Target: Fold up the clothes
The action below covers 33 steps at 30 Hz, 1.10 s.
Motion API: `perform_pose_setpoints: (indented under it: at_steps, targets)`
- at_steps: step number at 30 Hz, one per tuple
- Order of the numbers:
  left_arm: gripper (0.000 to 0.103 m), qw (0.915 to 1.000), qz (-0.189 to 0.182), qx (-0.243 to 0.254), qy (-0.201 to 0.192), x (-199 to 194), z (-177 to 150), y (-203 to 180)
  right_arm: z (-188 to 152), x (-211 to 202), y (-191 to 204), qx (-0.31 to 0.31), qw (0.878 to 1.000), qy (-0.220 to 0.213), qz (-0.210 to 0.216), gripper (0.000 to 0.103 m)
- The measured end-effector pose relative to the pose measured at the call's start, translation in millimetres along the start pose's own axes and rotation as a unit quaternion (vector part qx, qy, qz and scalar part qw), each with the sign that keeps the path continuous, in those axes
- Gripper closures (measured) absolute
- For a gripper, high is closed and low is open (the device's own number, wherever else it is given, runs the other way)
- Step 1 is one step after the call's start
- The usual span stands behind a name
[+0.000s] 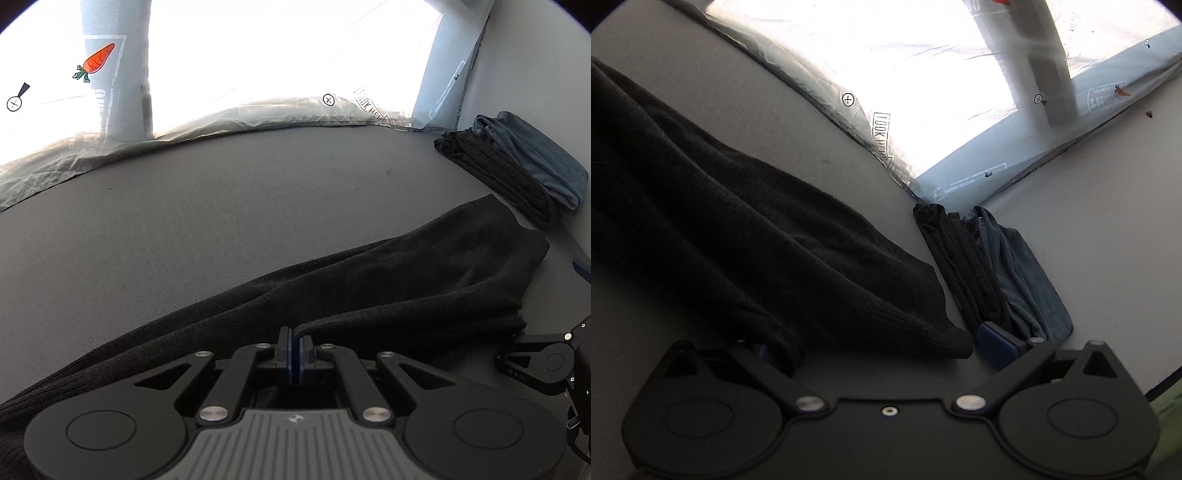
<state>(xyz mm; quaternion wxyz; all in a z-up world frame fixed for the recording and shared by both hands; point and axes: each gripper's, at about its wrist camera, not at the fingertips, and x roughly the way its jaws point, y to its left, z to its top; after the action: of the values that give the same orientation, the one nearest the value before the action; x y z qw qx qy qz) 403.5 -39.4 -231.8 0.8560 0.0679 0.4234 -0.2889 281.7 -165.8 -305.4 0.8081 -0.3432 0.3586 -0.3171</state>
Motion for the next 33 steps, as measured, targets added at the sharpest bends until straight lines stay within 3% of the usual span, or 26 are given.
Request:
perform_pose_setpoints:
  at_steps: [1, 4, 7, 11, 14, 17, 20, 24, 27, 29, 33]
  targets:
    - [0.097, 1.0, 0.001, 0.002, 0.003, 1.1, -1.3, 0.0, -0.4, -4.8, 1.6, -0.006, 1.0, -0.014, -0.006, 0.0]
    - [0.095, 0.9999, 0.004, 0.001, 0.013, 5.0, -6.1, 3.2, -3.3, 1.2, 3.9, -0.001, 1.0, 0.01, 0.016, 0.001]
    - [0.093, 0.9998, 0.004, -0.007, 0.016, 0.9, -9.9, 8.4, -0.2, -0.2, -1.5, 0.006, 1.0, 0.004, 0.016, 0.0]
    - [0.076, 0.9995, 0.013, -0.024, 0.014, -15.2, -18.8, 19.3, -0.6, 0.7, 3.6, 0.01, 0.999, 0.015, 0.031, 0.001]
    - [0.072, 0.9988, 0.028, -0.04, 0.009, -34.3, -28.7, 31.8, -3.9, -2.1, 3.0, 0.019, 0.999, 0.014, 0.032, 0.001]
    - [0.071, 0.9953, 0.069, -0.068, -0.011, -58.7, -41.8, 47.3, -5.6, -1.2, 2.9, 0.03, 0.999, 0.017, 0.031, 0.001]
    - [0.071, 0.9847, 0.123, -0.121, -0.027, -83.8, -57.3, 75.3, -6.0, 0.4, 3.6, 0.032, 0.999, 0.016, 0.027, 0.001]
    - [0.069, 0.9578, 0.213, -0.188, -0.043, -107.0, -70.7, 123.3, -5.4, 3.2, 2.6, 0.038, 0.999, 0.02, 0.026, 0.001]
    - [0.066, 0.9411, 0.268, -0.201, -0.046, -114.3, -74.1, 149.7, -4.2, 4.4, 1.8, 0.04, 0.999, 0.025, 0.026, 0.001]
    - [0.063, 0.9377, 0.287, -0.19, -0.045, -115.3, -74.4, 159.2, -3.5, 4.3, 1.8, 0.039, 0.999, 0.027, 0.026, 0.001]
    - [0.053, 0.9389, 0.306, -0.154, -0.029, -104.6, -75.8, 167.9, -0.7, 6.6, 1.1, 0.039, 0.998, 0.034, 0.025, 0.001]
